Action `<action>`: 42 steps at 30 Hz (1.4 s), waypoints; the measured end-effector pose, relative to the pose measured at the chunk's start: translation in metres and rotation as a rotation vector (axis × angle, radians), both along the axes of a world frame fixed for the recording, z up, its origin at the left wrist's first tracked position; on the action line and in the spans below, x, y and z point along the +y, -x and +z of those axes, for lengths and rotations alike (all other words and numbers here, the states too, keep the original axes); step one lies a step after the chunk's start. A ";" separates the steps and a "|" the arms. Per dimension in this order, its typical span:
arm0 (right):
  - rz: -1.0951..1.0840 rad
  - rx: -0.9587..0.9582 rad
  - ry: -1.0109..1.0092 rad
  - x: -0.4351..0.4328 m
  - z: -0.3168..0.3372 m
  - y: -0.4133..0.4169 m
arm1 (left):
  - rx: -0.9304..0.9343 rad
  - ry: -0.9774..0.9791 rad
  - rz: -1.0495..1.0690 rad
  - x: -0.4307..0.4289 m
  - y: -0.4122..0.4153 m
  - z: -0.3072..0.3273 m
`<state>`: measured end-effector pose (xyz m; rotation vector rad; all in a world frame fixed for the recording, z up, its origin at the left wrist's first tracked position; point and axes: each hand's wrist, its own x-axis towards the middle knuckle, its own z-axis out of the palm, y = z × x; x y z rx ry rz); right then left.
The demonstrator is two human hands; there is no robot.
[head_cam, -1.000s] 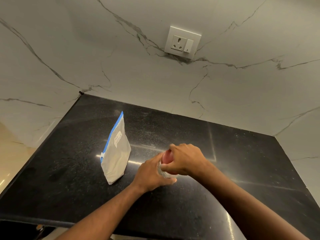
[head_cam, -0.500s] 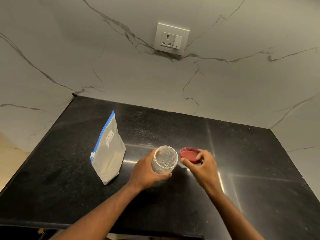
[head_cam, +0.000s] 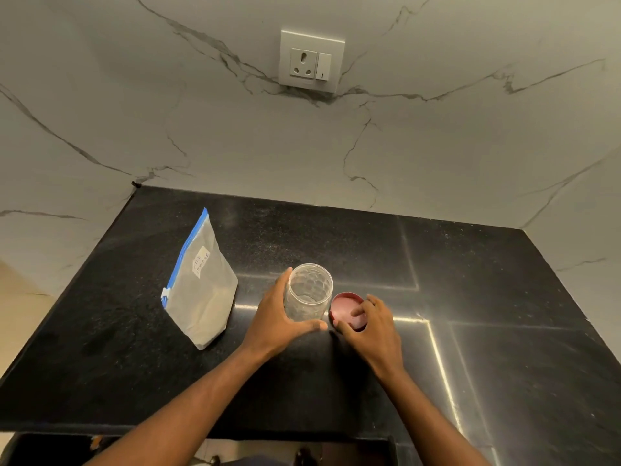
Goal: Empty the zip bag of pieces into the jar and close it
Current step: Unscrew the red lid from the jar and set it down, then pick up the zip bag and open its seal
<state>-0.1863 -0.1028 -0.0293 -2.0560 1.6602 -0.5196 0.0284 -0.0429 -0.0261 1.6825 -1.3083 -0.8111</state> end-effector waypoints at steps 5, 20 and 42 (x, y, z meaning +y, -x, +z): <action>0.048 -0.311 0.248 0.008 0.045 -0.016 | 0.001 0.072 0.117 0.035 -0.004 0.037; 1.114 0.009 0.323 0.038 0.182 -0.193 | -0.205 0.362 0.612 0.143 -0.088 0.110; 1.281 0.354 0.492 -0.035 0.186 -0.233 | -0.153 0.317 0.687 0.150 -0.097 0.086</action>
